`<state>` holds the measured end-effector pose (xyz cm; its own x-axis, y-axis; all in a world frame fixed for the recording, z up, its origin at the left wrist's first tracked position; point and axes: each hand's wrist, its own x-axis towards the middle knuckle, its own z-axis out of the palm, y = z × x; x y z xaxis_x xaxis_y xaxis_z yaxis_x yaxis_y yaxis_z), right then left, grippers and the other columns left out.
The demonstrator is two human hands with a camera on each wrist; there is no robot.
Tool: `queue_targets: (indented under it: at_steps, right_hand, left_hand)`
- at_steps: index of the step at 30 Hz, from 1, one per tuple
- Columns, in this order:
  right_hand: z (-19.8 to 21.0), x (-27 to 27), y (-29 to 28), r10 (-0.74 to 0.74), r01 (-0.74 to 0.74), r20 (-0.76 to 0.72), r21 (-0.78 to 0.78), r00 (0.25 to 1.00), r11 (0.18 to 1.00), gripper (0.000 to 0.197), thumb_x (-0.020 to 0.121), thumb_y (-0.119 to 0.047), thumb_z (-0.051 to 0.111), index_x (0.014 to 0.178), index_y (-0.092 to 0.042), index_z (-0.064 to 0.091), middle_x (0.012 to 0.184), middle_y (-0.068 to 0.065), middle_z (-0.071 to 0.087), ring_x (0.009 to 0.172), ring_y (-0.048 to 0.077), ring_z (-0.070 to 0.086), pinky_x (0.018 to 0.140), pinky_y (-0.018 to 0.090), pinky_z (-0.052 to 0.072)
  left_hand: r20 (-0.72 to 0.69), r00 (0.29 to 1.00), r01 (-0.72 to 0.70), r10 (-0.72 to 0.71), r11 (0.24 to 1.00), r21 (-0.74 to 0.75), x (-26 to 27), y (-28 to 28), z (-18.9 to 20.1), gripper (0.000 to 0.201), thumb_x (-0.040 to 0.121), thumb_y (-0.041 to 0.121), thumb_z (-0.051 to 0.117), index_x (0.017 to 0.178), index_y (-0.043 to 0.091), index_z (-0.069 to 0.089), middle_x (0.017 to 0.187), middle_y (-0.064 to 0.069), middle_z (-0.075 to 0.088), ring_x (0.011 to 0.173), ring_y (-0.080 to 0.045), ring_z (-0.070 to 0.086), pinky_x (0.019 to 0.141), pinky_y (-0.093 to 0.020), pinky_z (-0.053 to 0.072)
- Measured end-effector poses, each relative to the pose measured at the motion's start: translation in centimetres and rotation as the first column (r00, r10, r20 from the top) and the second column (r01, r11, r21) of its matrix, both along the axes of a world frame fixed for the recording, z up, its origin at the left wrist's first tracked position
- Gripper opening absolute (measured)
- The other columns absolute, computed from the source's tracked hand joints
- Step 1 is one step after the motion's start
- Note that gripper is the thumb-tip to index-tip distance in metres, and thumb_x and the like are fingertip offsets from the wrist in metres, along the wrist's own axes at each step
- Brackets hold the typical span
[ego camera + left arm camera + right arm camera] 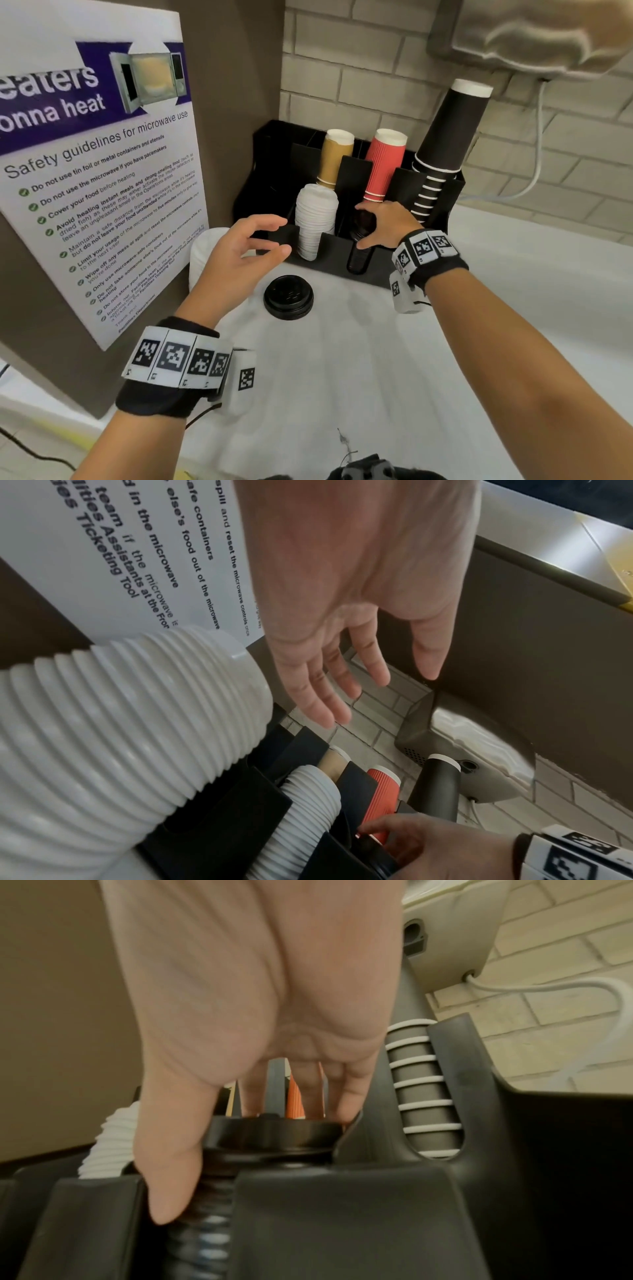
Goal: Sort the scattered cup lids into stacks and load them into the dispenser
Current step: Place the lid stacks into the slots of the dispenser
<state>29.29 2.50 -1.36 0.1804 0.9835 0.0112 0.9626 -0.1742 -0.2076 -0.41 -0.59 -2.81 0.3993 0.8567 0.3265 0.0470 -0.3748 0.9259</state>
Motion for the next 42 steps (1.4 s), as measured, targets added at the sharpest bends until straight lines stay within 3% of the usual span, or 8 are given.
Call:
queue_targets:
  at_steps: [12, 15, 19, 23, 27, 32, 37, 42]
  right_hand:
    - [-0.6, -2.3, -0.7, 0.0, 0.016, 0.21, -0.074, 0.978, 0.997, 0.062, 0.084, -0.027, 0.069, 0.138, -0.008, 0.045, 0.134, 0.015, 0.05, 0.123, 0.031, 0.046, 0.101, 0.041, 0.042]
    - [-0.1, -4.9, -1.5, 0.057, -0.103, 0.274, 0.154, 0.96, 0.983, 0.058, 0.083, -0.024, 0.063, 0.137, -0.014, 0.046, 0.134, 0.01, 0.045, 0.125, 0.03, 0.038, 0.103, 0.042, 0.035]
    - [-1.2, -11.0, -1.5, 0.444, -0.444, 0.013, -0.007, 0.896, 0.896, 0.045, 0.083, -0.025, 0.065, 0.126, -0.015, 0.056, 0.119, 0.01, 0.054, 0.112, 0.029, 0.051, 0.092, 0.041, 0.045]
    - [-4.3, -13.8, -0.8, 0.432, -0.352, 0.016, -0.553, 0.902, 0.755, 0.095, 0.07, -0.05, 0.079, 0.147, -0.036, 0.025, 0.136, 0.008, 0.038, 0.126, 0.03, 0.039, 0.101, 0.049, 0.043]
    - [-5.6, -13.8, -0.5, 0.423, -0.357, -0.015, -0.564, 0.906, 0.744, 0.086, 0.071, -0.036, 0.081, 0.141, -0.041, 0.031, 0.113, 0.007, 0.037, 0.11, 0.033, 0.05, 0.09, 0.045, 0.051]
    - [-4.3, -11.2, -1.7, 0.291, -0.378, -0.299, -0.298, 0.909, 0.876, 0.075, 0.068, -0.032, 0.083, 0.132, -0.036, 0.043, 0.121, 0.004, 0.053, 0.11, 0.023, 0.054, 0.093, 0.037, 0.051]
    - [-1.0, -9.6, -4.9, 0.231, -0.284, -0.822, 0.089, 0.52, 0.955, 0.067, 0.076, -0.008, 0.077, 0.13, -0.035, 0.048, 0.11, 0.007, 0.058, 0.092, 0.017, 0.063, 0.082, 0.035, 0.056]
    - [-0.1, -10.5, -7.8, 0.253, -0.216, -0.93, 0.198, 0.268, 0.956, 0.065, 0.076, -0.012, 0.073, 0.131, -0.038, 0.047, 0.115, 0.018, 0.056, 0.096, 0.021, 0.063, 0.083, 0.038, 0.055]
  left_hand:
    - [-0.001, 1.0, -0.008, 0.008, 1.0, -0.009, -0.1, 0.2, 0.0, 0.03, 0.089, 0.014, 0.066, 0.116, 0.025, 0.061, 0.123, 0.006, 0.059, 0.092, 0.002, 0.064, 0.076, 0.001, 0.039]
    - [0.004, 1.0, -0.015, 0.016, 1.0, -0.011, -0.2, 0.4, 0.1, 0.029, 0.089, 0.014, 0.066, 0.115, 0.026, 0.062, 0.122, 0.008, 0.06, 0.091, 0.002, 0.064, 0.077, 0.001, 0.038]
    - [0.019, 1.0, -0.003, 0.004, 1.0, -0.018, -0.1, 0.5, 0.3, 0.029, 0.089, 0.013, 0.066, 0.114, 0.027, 0.062, 0.121, 0.005, 0.061, 0.088, 0.002, 0.064, 0.078, -0.004, 0.042]
    - [0.015, 1.0, 0.012, -0.012, 1.0, -0.016, 0.0, 0.3, 0.3, 0.03, 0.089, 0.015, 0.066, 0.112, 0.033, 0.062, 0.117, 0.01, 0.061, 0.089, 0.002, 0.064, 0.086, -0.016, 0.043]
    - [0.017, 1.0, 0.019, -0.018, 1.0, -0.012, 0.0, 0.2, 0.2, 0.03, 0.089, 0.014, 0.067, 0.109, 0.035, 0.062, 0.116, 0.009, 0.062, 0.086, 0.003, 0.064, 0.088, -0.021, 0.043]
    - [0.044, 0.999, 0.029, -0.029, 1.0, -0.011, 0.1, 0.5, -0.3, 0.034, 0.087, 0.011, 0.069, 0.11, 0.035, 0.06, 0.118, 0.005, 0.061, 0.097, -0.003, 0.062, 0.081, -0.011, 0.048]
    - [-0.074, 0.988, 0.133, -0.137, 0.989, -0.062, 0.8, 0.7, -1.3, 0.08, 0.067, 0.034, 0.084, 0.131, 0.052, 0.039, 0.14, 0.013, 0.04, 0.127, -0.008, 0.045, 0.094, -0.021, 0.043]
    - [0.025, 0.958, 0.288, -0.287, 0.954, -0.087, 1.7, 0.0, -1.4, 0.092, 0.059, 0.033, 0.088, 0.131, 0.058, 0.036, 0.131, 0.034, 0.042, 0.123, -0.002, 0.052, 0.091, -0.03, 0.053]
